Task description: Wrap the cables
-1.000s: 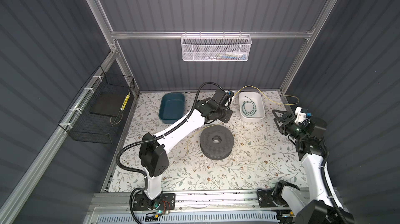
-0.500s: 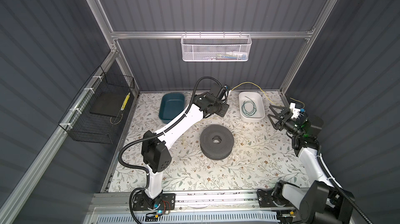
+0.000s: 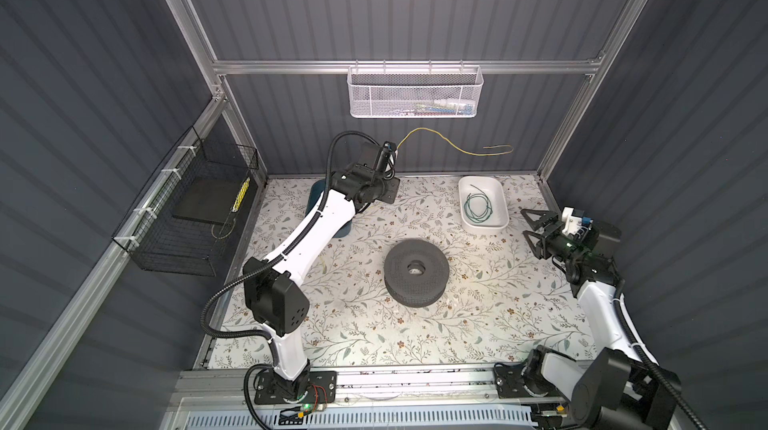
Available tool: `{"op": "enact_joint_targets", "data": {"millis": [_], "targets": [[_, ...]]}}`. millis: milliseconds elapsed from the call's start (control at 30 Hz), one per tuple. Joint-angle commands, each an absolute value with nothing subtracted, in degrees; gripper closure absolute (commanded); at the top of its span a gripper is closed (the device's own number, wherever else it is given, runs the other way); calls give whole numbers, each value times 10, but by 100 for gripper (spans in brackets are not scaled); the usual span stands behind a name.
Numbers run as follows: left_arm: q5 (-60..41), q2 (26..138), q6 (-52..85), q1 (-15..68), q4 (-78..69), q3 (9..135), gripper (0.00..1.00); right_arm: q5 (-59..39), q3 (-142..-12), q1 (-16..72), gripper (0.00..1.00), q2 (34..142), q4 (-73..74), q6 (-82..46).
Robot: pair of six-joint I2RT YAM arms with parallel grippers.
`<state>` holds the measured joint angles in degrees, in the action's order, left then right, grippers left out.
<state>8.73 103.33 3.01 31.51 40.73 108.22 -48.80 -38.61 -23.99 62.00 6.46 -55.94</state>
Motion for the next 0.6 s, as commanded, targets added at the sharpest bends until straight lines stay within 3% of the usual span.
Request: {"op": "enact_joint_targets", "data": {"millis": [0,267,433,567], "targets": [[64,1015,32,300,401,1078,100,-488,-417,-225,11,606,54,-533],[-46,1034,66,302,392,1096,100,-362,-470,18,21,563,-2,-353],[-106,1042,95,330,377,1110,100,-289,-472,180,27,619,70,-270],[-138,1045,112,351,372,1124,100,-231,-481,247,26,688,135,-221]]}}
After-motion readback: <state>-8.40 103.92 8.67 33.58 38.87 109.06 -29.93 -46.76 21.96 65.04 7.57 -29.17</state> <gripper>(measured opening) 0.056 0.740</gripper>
